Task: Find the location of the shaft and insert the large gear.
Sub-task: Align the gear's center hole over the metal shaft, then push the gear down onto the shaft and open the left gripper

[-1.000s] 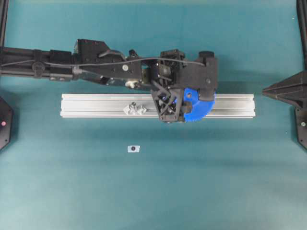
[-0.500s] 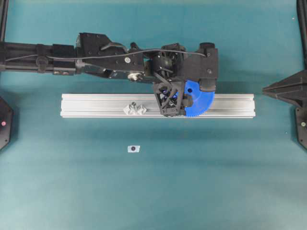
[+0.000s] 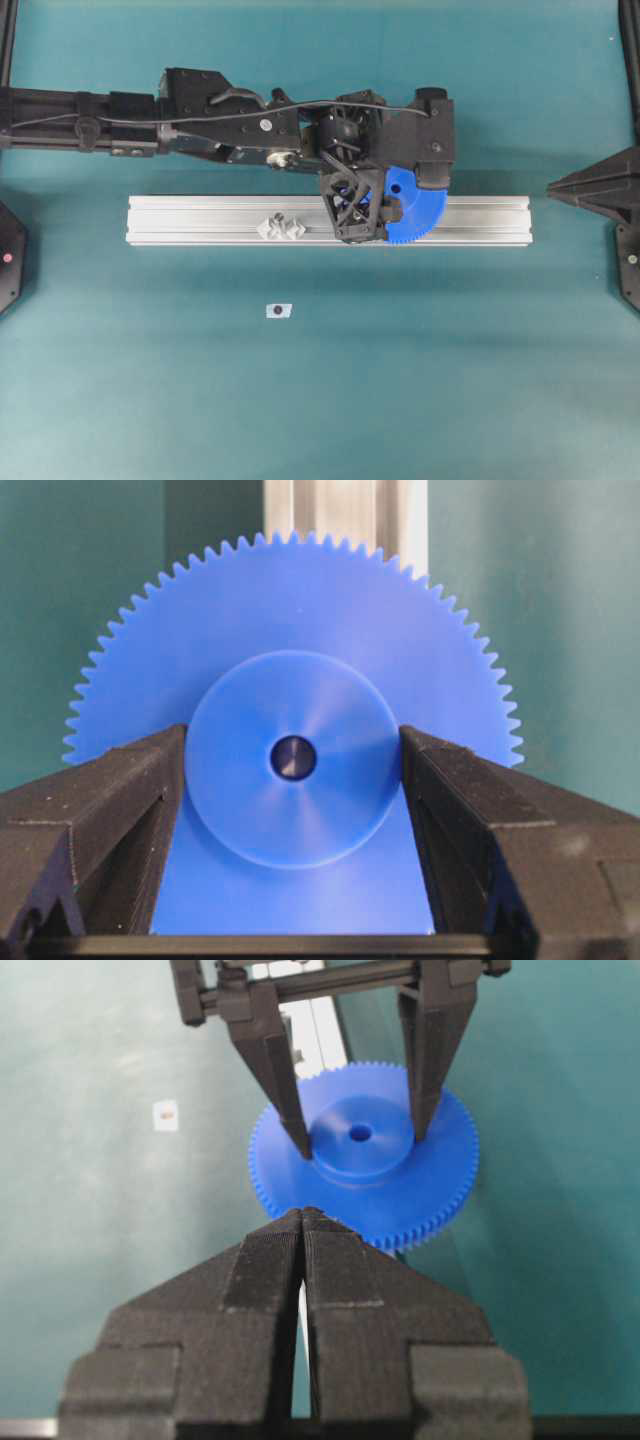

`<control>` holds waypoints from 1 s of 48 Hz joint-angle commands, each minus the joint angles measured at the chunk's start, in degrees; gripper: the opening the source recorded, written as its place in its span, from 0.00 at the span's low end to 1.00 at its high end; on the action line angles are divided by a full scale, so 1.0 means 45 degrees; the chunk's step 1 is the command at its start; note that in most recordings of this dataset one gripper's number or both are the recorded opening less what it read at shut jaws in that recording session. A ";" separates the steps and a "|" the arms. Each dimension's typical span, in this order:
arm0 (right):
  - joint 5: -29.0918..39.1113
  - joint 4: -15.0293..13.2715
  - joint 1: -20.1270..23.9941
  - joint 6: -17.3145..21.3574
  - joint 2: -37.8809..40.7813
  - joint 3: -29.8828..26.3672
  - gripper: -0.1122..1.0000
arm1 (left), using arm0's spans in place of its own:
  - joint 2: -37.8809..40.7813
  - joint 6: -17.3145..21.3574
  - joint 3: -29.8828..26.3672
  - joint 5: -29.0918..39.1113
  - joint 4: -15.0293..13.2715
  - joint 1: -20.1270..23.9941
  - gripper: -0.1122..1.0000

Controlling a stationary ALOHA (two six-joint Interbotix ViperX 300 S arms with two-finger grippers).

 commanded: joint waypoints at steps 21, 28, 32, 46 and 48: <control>-0.0059 -0.0020 -0.0039 0.0117 0.0059 -0.0078 0.14 | -0.0293 -0.0410 -0.0234 0.0078 0.0039 0.0059 0.83; -0.0059 -0.0020 -0.0039 0.0117 0.0039 -0.0059 0.14 | -0.0293 -0.0410 -0.0234 0.0078 0.0039 0.0000 0.85; -0.0059 -0.0020 -0.0039 0.0117 0.0000 -0.0059 0.14 | -0.0293 -0.0410 -0.0254 0.0078 0.0039 0.0000 0.84; -0.0039 -0.0020 -0.0039 0.0137 -0.0020 -0.0059 0.14 | -0.0332 -0.0430 -0.0527 0.0078 0.0020 0.0000 0.85; -0.0039 -0.0020 -0.0039 0.0137 -0.0020 -0.0039 0.14 | -0.0352 -0.0449 -0.0547 0.0078 0.0039 -0.0020 0.85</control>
